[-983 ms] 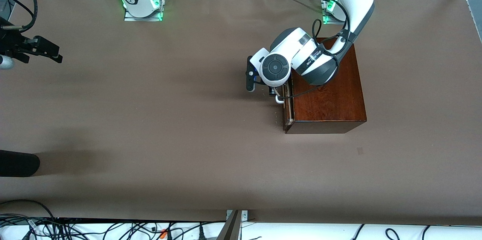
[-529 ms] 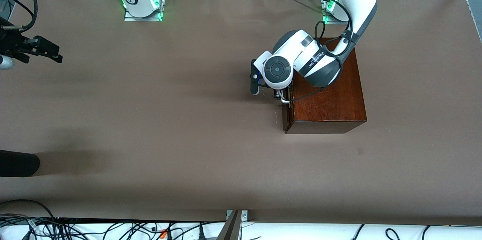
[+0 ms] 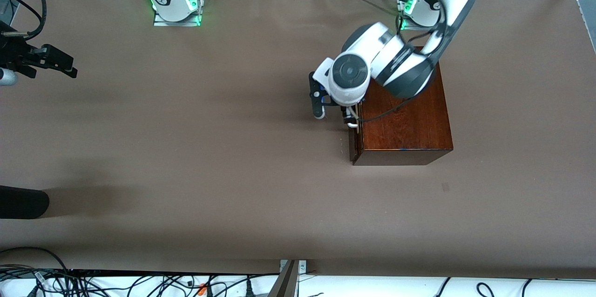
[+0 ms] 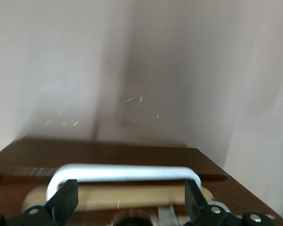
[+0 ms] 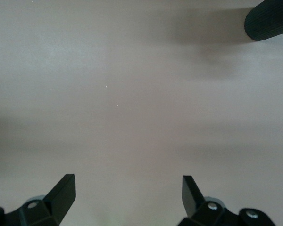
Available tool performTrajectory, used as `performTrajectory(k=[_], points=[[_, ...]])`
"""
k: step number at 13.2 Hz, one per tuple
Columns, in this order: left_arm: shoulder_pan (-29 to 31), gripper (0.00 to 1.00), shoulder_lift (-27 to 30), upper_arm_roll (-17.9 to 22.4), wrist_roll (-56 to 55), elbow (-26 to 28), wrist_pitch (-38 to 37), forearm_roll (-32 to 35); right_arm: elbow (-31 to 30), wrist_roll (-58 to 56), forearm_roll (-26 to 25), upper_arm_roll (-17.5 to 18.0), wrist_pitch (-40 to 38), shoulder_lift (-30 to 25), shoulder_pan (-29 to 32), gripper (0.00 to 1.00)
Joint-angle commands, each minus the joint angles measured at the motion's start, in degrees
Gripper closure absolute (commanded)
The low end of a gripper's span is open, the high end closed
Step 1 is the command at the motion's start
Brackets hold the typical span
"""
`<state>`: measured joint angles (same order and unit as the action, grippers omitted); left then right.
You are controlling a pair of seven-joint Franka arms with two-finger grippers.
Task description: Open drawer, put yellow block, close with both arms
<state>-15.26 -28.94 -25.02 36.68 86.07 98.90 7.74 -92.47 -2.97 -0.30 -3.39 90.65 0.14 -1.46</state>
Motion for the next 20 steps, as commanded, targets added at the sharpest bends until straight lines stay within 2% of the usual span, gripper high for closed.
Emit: performTrajectory(k=[1,4,7,9,11,13,15,17,20], points=[[0.5,0.00,7.9,0.9,-10.8,0.1,-4.4,-1.1,-0.3,-0.5,0.7,0.5,-1.0,-1.1,0.7,0.00],[3.3,0.00,10.4,1.3,-25.7,-5.1,-12.8,-0.5,-0.3,-0.5,0.7,0.5,-1.8,-1.1,0.6,0.00],[10.3,0.00,10.8,1.4,-26.8,-10.6,-16.3,-0.5,-0.3,-0.6,0.7,0.5,-1.7,-1.0,0.6,0.00],[12.6,0.00,14.6,5.7,-27.2,-9.8,-15.3,-1.4,-0.3,-0.8,0.7,0.4,-1.8,-1.0,0.6,0.00],[12.7,0.00,17.5,13.5,-27.7,-9.0,-12.1,-5.8,-0.3,-0.7,0.7,0.4,-1.7,-1.1,0.6,0.00],[12.7,0.00,22.5,19.5,-29.3,-2.8,-9.3,-10.0,-0.3,-0.7,0.7,0.4,-1.8,-1.2,0.6,0.00],[12.1,0.00,26.1,23.2,-34.7,1.6,-8.0,-10.4,-0.3,-0.4,0.7,0.6,-1.7,-1.2,0.6,0.00],[11.6,0.00,27.7,24.7,-40.9,3.1,-8.0,-9.9,-0.3,-0.4,0.7,0.7,-1.8,-1.3,0.6,0.00],[11.7,0.00,29.3,24.8,-42.0,4.9,-8.0,-9.1,-0.1,-0.4,0.7,0.6,-1.8,-1.4,0.6,0.00]])
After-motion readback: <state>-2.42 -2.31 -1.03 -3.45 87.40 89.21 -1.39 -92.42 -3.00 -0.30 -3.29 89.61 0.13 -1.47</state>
